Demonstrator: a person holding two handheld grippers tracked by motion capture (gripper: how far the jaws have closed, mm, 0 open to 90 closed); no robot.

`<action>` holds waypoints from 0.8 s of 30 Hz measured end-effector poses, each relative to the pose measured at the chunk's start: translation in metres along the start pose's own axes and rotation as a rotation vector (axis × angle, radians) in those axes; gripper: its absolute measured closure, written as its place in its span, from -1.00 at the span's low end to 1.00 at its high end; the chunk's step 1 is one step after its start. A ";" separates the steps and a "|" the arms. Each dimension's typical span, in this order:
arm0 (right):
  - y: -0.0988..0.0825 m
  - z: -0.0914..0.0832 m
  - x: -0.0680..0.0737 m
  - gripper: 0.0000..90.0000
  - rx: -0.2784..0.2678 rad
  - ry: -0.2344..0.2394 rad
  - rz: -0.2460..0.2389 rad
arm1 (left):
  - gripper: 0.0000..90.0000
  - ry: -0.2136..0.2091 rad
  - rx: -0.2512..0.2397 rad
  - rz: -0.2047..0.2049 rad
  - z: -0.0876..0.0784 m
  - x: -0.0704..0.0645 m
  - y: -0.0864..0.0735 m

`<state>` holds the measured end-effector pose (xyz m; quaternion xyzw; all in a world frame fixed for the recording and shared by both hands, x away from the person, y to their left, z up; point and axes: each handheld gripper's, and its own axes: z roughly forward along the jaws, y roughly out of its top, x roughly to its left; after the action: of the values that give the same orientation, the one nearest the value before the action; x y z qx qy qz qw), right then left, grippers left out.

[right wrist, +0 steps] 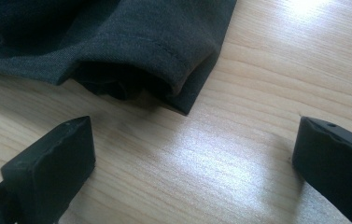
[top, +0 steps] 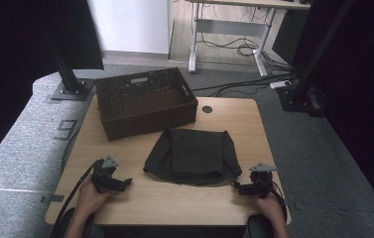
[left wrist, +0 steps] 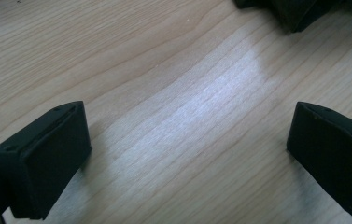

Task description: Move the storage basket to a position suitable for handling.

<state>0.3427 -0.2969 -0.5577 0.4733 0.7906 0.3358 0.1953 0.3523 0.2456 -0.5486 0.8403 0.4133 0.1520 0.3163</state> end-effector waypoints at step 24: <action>0.002 -0.001 -0.002 -0.98 0.025 0.015 -0.008 | -0.97 0.008 0.014 -0.031 0.000 -0.005 0.005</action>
<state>0.3442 -0.2979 -0.5551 0.4699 0.7982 0.3286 0.1847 0.3525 0.2396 -0.5459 0.8355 0.4284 0.1474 0.3110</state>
